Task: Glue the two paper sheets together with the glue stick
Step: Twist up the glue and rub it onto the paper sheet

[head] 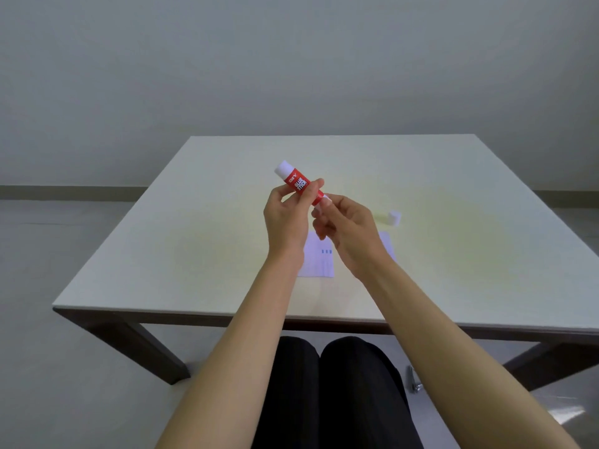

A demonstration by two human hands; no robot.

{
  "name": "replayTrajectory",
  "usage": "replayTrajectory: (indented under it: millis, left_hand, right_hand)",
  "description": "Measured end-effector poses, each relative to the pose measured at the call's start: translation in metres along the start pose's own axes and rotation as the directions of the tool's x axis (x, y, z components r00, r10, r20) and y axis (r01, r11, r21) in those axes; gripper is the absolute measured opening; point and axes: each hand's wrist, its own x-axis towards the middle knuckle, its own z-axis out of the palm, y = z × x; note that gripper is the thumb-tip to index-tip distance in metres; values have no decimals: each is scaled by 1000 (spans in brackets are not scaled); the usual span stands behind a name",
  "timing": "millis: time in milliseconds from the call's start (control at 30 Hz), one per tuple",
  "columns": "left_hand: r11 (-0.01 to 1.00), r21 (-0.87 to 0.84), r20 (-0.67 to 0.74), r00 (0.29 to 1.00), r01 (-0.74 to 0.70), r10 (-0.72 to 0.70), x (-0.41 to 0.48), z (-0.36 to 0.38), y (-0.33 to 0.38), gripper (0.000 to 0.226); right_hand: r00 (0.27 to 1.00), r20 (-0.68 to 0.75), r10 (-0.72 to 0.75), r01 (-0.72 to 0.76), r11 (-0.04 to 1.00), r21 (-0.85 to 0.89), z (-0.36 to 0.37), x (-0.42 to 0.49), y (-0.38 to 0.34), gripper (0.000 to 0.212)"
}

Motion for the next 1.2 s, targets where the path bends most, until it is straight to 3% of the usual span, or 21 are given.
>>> replayTrajectory:
  millis: [67, 167, 267, 333, 400, 467, 533, 600, 667, 767, 833, 967, 1033, 1133, 1200]
  left_hand:
    - [1000, 11, 48, 999, -17, 16, -2, 0, -2, 24]
    - [999, 23, 102, 994, -45, 43, -5, -2, -5, 23]
    - [997, 14, 115, 991, -72, 70, -7, -3, -5, 11]
    - [997, 18, 101, 992, -78, 76, -8, -2, -5, 5]
    - [997, 35, 100, 993, -70, 66, -8, -1, -5, 4]
    - [995, 60, 119, 991, -75, 67, -7, -1, -5, 5]
    - [994, 63, 162, 984, -88, 77, -8, -2, -5, 2]
    - [990, 79, 192, 976, -120, 102, -10, -2, -5, 2]
    - [988, 102, 166, 981, -118, 100, -10, -3, -6, 5]
    - [992, 81, 120, 989, -91, 81, -8, -8, -5, 7]
    - [992, 73, 147, 985, -103, 91, -8, -8, -4, 15]
    - [986, 98, 197, 974, -137, 115, -10, -6, -4, 16]
    - [987, 95, 170, 979, -129, 111, -7, -9, -5, 11]
    - [991, 91, 139, 986, -102, 89, -1, -14, -7, 2]
    - [990, 96, 145, 986, -99, 85, 1, -16, -10, 7]
  right_hand:
    - [990, -17, 140, -139, 990, 19, 1, 0, -4, 31]
    - [939, -46, 341, -344, 932, -118, 0, 1, -13, 50]
    - [964, -13, 265, -258, 928, -270, -4, -2, -17, 46]
    - [988, 28, 151, -143, 971, -193, -6, -5, -14, 25]
    - [994, 10, 108, -107, 993, -58, -8, -7, -12, 20]
    - [975, 9, 220, -220, 975, 21, -9, -7, -12, 24]
    - [901, 6, 435, -433, 895, 106, -7, -5, -14, 41]
    - [851, -31, 524, -514, 843, 159, -5, -3, -16, 51]
    - [901, -52, 431, -429, 902, 43, -9, -3, -15, 50]
    - [975, 17, 222, -221, 975, -27, -13, -4, -15, 27]
    - [974, 27, 226, -225, 973, -46, -14, -4, -15, 25]
    - [905, -85, 417, -425, 894, -141, -9, -4, -16, 46]
    - [944, -62, 325, -331, 916, -227, -11, -5, -14, 40]
    - [985, 43, 169, -158, 967, -199, -14, -7, -11, 25]
    - [983, 36, 182, -171, 963, -208, -13, -5, -10, 20]
